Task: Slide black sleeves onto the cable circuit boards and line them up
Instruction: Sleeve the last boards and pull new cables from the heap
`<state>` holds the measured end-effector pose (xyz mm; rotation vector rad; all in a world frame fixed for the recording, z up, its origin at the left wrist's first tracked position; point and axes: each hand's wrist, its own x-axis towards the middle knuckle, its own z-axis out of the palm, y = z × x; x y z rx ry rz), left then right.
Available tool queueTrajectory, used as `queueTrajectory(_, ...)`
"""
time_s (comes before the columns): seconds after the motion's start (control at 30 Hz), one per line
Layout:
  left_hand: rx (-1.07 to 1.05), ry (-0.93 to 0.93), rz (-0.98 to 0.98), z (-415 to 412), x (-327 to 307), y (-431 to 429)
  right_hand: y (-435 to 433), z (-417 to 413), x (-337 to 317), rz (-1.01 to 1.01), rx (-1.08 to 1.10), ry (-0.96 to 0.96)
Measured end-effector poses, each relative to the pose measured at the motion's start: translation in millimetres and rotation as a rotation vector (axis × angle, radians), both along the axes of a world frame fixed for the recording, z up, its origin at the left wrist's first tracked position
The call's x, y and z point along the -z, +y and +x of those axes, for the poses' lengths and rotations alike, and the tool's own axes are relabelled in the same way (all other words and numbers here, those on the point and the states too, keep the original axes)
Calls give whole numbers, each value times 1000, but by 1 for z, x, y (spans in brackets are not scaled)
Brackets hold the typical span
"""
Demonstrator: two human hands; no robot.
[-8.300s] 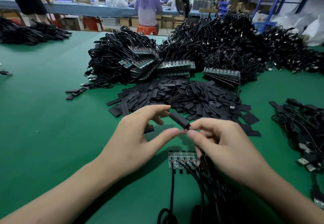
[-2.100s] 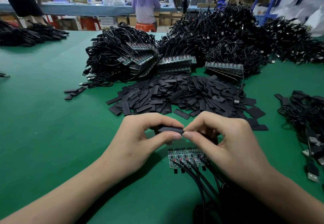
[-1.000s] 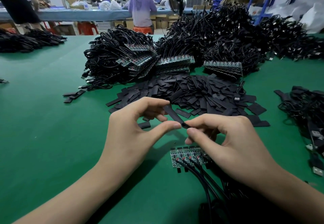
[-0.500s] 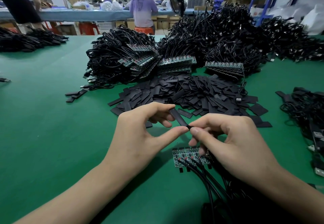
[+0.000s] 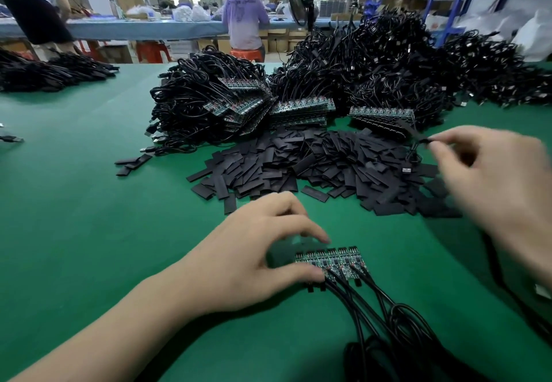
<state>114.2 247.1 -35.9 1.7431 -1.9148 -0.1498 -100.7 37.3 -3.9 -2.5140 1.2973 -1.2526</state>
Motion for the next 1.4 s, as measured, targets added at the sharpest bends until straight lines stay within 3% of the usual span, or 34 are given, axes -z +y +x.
queueTrajectory(0.1, 117, 10, 21, -2, 0, 0, -45, -25, -3, 148, 250, 178)
queueTrajectory(0.17, 150, -3, 28, -2, 2, -2, -49, -26, -1, 127, 300, 257)
queueTrajectory(0.27, 173, 10, 6, -2, 4, -3, -9, -3, 0, 39, -56, 211)
queueTrajectory(0.33, 187, 2, 7, -4, 5, -4, 26, 19, 4, 170, -410, 221)
queueTrajectory(0.4, 197, -14, -3, -5, 5, -4, 49, 37, 14, 275, -602, 306)
queueTrajectory(0.53, 177, -61, -60, -8, 4, -3, 61, 43, 26, 369, -695, 365)
queueTrajectory(0.73, 46, -148, -178, -10, 3, -4, 64, 43, 34, 580, -761, 203)
queueTrajectory(0.8, -16, -71, -186, -10, 2, -2, 61, 42, 34, 743, -806, 92)
queueTrajectory(0.9, -64, 263, -157, -10, 2, -1, 61, 39, 31, 908, -865, -64)
queueTrajectory(0.97, -76, 464, -121, -11, 2, -2, 62, 39, 32, 906, -870, -120)
queueTrajectory(1.07, -96, 534, -64, -12, 4, -6, 66, 43, 35, 855, -860, -157)
queueTrajectory(1.23, -53, 821, 21, -8, 6, -10, 70, 42, 35, 904, -855, -184)
queueTrajectory(1.4, -10, 948, 50, -8, 4, -12, 68, 41, 34, 886, -905, -183)
